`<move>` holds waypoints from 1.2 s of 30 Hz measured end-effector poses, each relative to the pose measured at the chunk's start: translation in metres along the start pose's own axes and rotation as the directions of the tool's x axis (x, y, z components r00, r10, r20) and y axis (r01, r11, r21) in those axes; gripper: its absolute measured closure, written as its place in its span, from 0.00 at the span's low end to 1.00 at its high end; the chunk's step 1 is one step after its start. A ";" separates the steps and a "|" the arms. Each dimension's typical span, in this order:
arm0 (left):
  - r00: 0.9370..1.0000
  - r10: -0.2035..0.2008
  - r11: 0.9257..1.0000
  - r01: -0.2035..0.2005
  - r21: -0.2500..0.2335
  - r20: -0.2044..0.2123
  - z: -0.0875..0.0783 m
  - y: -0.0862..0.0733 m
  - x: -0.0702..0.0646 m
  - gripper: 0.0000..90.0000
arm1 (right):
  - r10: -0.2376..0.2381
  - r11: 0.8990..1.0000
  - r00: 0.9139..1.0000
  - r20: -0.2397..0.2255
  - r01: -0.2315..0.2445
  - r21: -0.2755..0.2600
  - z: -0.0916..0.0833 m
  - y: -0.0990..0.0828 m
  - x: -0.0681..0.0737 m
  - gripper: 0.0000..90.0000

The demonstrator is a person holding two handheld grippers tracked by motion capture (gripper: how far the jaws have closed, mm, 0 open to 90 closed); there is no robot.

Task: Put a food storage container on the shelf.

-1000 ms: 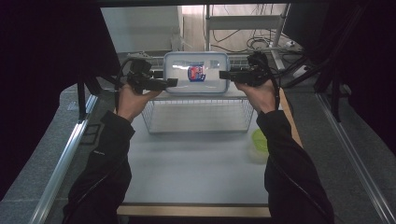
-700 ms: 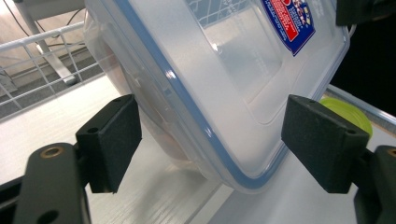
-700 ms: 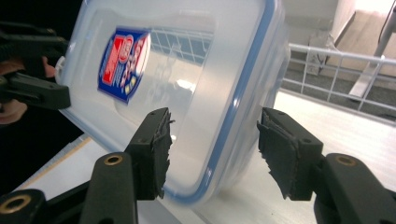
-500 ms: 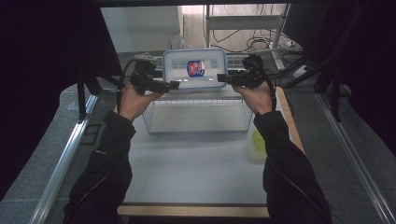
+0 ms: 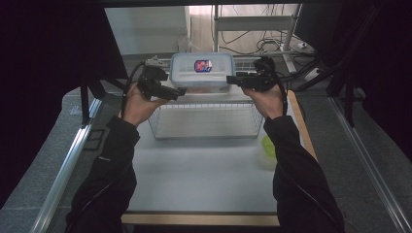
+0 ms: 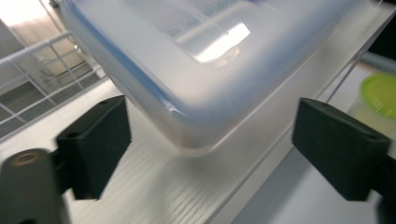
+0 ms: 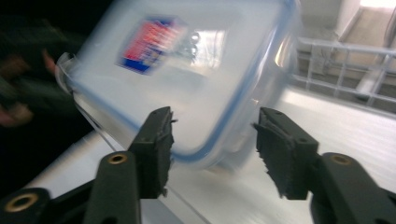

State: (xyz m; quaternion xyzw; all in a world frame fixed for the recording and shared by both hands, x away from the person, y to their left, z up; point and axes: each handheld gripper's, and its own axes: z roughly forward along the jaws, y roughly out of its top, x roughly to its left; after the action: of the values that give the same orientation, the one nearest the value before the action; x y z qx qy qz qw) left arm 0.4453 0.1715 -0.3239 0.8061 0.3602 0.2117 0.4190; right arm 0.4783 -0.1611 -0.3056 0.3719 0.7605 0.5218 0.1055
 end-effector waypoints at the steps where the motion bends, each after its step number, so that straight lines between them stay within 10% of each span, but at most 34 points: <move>1: 1.000 0.018 1.000 -0.018 0.017 -0.012 0.001 -0.001 -0.002 0.14 | 0.000 1.000 1.000 0.000 0.000 0.000 0.000 0.000 0.000 0.53; 9: 0.999 0.020 0.999 -0.019 0.040 -0.025 0.008 -0.003 -0.004 0.23 | -0.040 0.999 0.999 0.028 0.039 0.032 0.003 -0.001 0.003 0.54; 18: 0.997 -0.047 0.999 0.048 0.023 -0.063 0.006 -0.004 0.002 0.60 | -0.071 0.996 0.994 0.077 0.067 0.052 0.007 -0.005 0.003 0.63; 27: 0.997 -0.045 0.999 0.047 0.018 -0.066 0.006 -0.004 0.002 0.60 | -0.080 0.996 0.993 0.088 0.077 0.047 0.006 -0.004 0.005 0.65; 36: 0.999 -0.023 0.999 0.023 -0.023 -0.028 -0.007 -0.016 -0.006 0.34 | -0.128 0.991 0.988 0.083 0.125 0.046 0.000 -0.014 0.010 0.59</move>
State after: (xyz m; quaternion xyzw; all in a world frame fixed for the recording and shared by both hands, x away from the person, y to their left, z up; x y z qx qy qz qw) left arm 0.4304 0.1766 -0.3331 0.7939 0.3729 0.2226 0.4255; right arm 0.4648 -0.1572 -0.3160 0.3471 0.7878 0.4819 0.1634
